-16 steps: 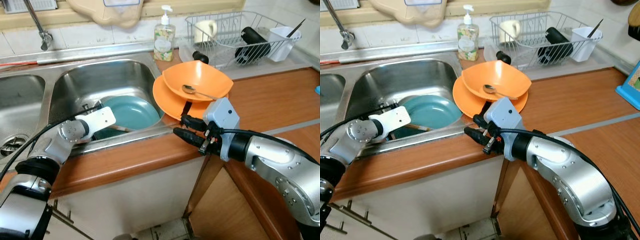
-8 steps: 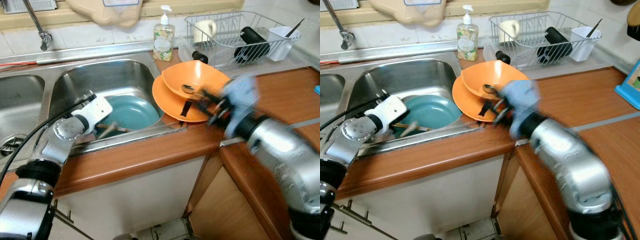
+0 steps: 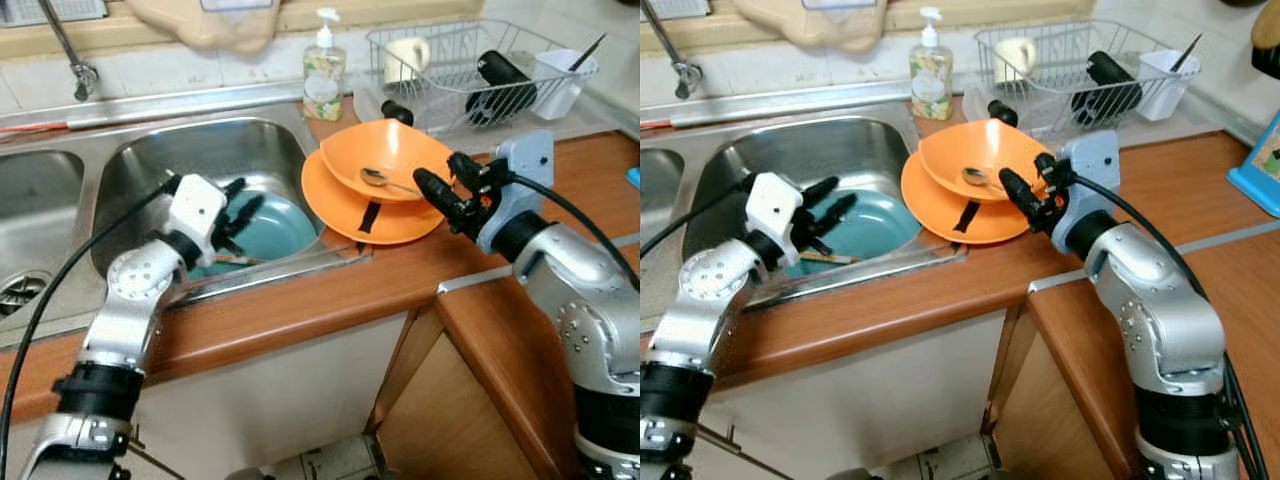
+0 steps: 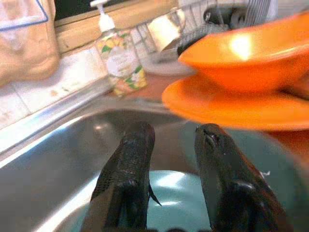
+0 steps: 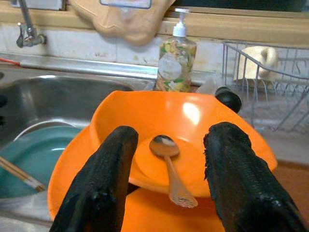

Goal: Kitchen organization

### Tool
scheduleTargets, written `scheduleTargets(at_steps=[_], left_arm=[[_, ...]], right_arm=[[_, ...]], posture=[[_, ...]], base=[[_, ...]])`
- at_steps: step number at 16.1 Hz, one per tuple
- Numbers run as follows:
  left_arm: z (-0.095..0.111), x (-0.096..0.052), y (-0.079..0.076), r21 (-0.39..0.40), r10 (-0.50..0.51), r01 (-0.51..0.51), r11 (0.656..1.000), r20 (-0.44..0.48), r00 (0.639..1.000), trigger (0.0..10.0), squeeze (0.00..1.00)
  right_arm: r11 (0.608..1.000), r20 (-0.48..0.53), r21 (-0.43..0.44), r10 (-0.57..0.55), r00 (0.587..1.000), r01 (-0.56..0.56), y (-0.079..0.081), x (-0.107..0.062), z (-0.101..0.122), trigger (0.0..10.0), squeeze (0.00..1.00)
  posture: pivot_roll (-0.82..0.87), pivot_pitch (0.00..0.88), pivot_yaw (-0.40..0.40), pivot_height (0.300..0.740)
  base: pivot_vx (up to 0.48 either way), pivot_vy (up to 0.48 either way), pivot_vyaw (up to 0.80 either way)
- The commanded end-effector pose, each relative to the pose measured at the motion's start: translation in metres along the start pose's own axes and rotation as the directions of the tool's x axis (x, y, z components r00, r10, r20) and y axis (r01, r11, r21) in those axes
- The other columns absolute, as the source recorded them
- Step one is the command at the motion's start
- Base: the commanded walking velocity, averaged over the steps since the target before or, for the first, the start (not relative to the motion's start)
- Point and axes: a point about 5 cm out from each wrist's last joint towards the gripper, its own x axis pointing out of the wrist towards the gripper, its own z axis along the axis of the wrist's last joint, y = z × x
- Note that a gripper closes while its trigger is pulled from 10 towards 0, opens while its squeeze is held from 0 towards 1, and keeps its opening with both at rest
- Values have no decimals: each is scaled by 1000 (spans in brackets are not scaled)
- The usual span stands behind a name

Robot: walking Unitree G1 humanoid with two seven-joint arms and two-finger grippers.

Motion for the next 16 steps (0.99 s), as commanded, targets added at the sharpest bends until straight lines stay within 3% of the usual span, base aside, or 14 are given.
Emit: scheduleTargets(at_steps=[1, 3, 4, 5, 6, 7, 16], left_arm=[[16, 0, -9, -69, -51, 56, 996, 77, 996, 10000, 1000], [23, -1, -17, -101, -81, 92, 991, 110, 991, 10000, 1000], [25, -2, -22, -113, -103, 117, 987, 121, 987, 10000, 875], [25, -2, -22, -113, -103, 117, 987, 121, 987, 10000, 875], [26, -2, -27, -122, -131, 146, 982, 122, 984, 10000, 0], [28, -6, -41, -155, -199, 216, 964, 117, 973, 10000, 0], [35, -8, -49, -183, -228, 244, 953, 101, 968, 10000, 0]], right_arm=[[999, 0, 34, 2, 1000, -2, -5, 2, -1, 10000, 0], [998, -29, 53, 24, 999, -23, -4, 2, -8, 10000, 0], [997, -45, 63, 35, 998, -32, -3, 3, -12, 10000, 0], [997, -45, 63, 35, 998, -32, -3, 3, -12, 10000, 0], [997, -50, 76, 35, 998, -31, -3, 4, -15, 10000, 0], [993, -60, 115, 22, 998, -15, -4, 8, -19, 0, 0], [989, -97, 144, 5, 995, 9, -8, 11, -26, 0, 0]], posture=[[-94, 0, 34, 740], [-92, 0, 31, 740], [-93, 0, 31, 740], [-93, 0, 31, 740], [-93, 0, 31, 740], [-92, 0, 25, 740], [-96, 0, 24, 740]], base=[[0, 0, 0], [0, 0, 0], [0, 0, 0], [0, 0, 0], [0, 0, 0], [0, 0, 0], [0, 0, 0]])
